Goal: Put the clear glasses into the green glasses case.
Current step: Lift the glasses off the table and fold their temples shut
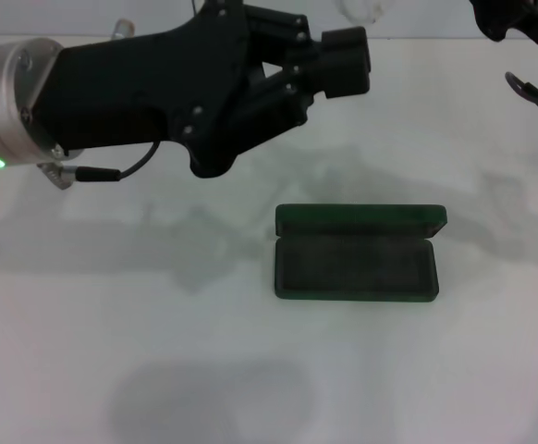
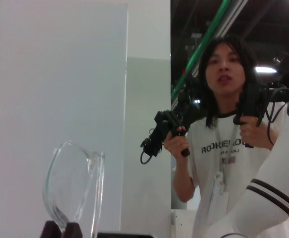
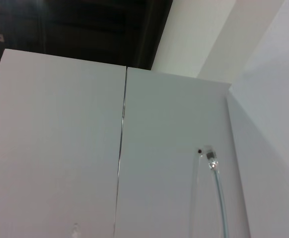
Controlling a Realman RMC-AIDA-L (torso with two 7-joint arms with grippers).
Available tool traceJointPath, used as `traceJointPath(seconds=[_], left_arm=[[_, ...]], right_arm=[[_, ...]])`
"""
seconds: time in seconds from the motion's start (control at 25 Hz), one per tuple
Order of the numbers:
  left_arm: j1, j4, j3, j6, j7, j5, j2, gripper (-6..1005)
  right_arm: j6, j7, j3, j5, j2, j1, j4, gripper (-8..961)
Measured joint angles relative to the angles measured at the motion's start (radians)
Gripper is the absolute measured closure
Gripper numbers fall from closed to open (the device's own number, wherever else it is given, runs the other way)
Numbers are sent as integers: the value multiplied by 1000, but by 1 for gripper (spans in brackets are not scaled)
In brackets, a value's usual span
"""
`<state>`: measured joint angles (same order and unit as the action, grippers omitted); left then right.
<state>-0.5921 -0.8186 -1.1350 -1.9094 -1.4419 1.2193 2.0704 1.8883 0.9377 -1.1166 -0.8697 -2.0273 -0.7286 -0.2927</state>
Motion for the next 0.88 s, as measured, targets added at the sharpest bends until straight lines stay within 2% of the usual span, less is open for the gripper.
traceJointPath(seconds=[0.48, 0.88], left_arm=[[8, -1, 53, -2, 11, -18, 3, 920], [9, 3, 57, -4, 11, -31, 0, 920]], right_arm=[[-6, -1, -7, 2, 2, 0, 3, 859], [-37, 0, -47, -2, 4, -10, -1, 857]])
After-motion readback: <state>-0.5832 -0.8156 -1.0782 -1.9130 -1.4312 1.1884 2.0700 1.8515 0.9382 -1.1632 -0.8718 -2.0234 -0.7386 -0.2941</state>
